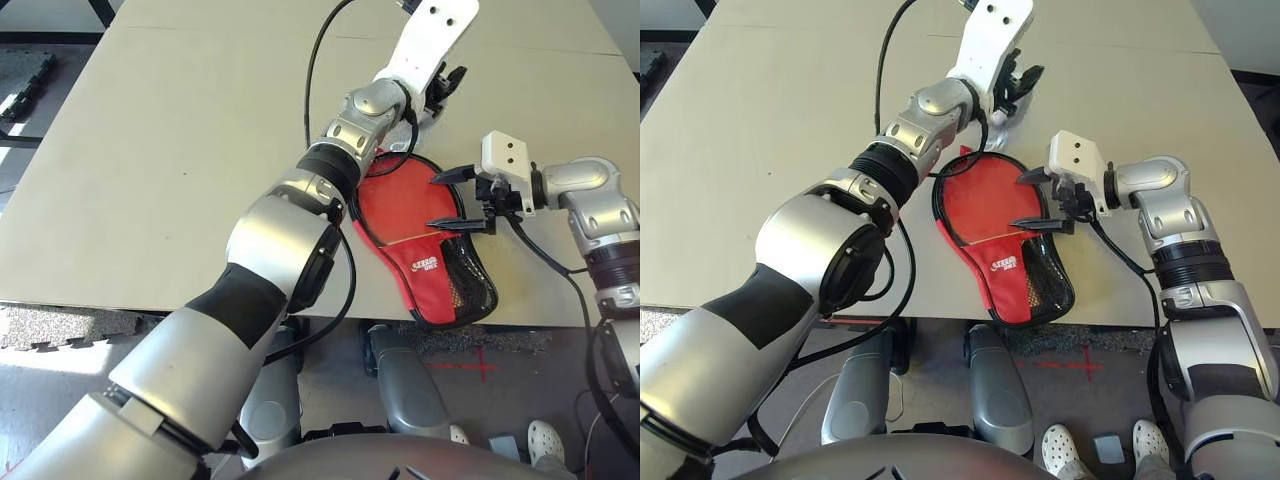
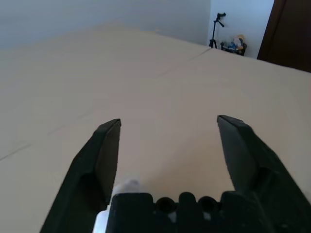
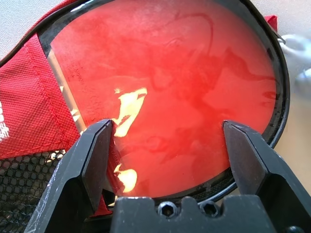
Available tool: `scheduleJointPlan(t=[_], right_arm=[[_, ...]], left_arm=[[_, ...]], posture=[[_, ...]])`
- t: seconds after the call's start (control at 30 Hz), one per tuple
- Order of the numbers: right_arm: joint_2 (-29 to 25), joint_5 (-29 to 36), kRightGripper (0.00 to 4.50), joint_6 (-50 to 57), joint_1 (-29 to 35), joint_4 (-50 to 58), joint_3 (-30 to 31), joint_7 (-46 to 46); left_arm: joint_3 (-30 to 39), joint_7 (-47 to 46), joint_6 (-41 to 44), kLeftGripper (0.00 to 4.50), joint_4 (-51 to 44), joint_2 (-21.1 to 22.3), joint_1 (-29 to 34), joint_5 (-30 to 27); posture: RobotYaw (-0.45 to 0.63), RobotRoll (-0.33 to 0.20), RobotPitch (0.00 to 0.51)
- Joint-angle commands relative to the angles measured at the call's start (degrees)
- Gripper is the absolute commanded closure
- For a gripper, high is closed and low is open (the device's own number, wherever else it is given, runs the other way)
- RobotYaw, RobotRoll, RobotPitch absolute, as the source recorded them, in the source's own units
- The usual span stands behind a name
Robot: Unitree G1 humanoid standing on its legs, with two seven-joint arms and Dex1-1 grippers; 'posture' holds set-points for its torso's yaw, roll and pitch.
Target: Store the ping-pong paddle in its case and zip it.
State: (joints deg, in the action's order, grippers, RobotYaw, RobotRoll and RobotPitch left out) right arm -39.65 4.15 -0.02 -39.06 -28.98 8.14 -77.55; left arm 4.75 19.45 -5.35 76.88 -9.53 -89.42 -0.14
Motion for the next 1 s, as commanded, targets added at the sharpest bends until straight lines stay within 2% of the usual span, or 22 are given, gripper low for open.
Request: scheduleJointPlan(t=[0.03, 0.23, 0.33, 0.5, 0.77, 1.0], right_arm=[[1.8, -6.1, 0.0, 1.4, 5.9, -5.6, 7.0, 0.9], [2.2, -6.3, 0.0, 1.0, 5.3, -6.5, 7.0, 1.0], [2.2, -6.3, 0.0, 0.8, 5.2, -6.7, 6.9, 1.0], [2.2, -6.3, 0.0, 0.7, 5.2, -6.9, 6.9, 0.9], [2.0, -6.4, 0.0, 0.7, 5.1, -6.5, 6.9, 0.8], [1.3, -6.1, 0.0, 1.1, 6.1, -4.7, 6.9, 0.6]], left_arm=[[1.1, 1.2, -0.4, 0.04, -1.3, -3.7, -3.0, -1.1], [1.2, 3.3, 0.7, 0.04, -1.6, 3.2, -3.8, 0.0], [-0.9, 3.7, 1.1, 0.04, -1.5, 7.3, -2.3, 2.5], [-2.3, 2.3, 2.5, 0.04, -1.5, 11.4, 0.4, 4.3], [-4.0, -1.8, 5.7, 0.04, -1.0, 14.7, 6.9, 7.0], [-2.8, -3.2, 7.5, 0.04, -0.7, 14.1, 10.5, 6.2]], posture=[[-0.1, 0.0, 0.309], [-0.08, 0.0, 0.308], [-0.07, 0.0, 0.307], [-0.06, 0.0, 0.307], [-0.07, 0.0, 0.305], [-0.09, 0.0, 0.305]])
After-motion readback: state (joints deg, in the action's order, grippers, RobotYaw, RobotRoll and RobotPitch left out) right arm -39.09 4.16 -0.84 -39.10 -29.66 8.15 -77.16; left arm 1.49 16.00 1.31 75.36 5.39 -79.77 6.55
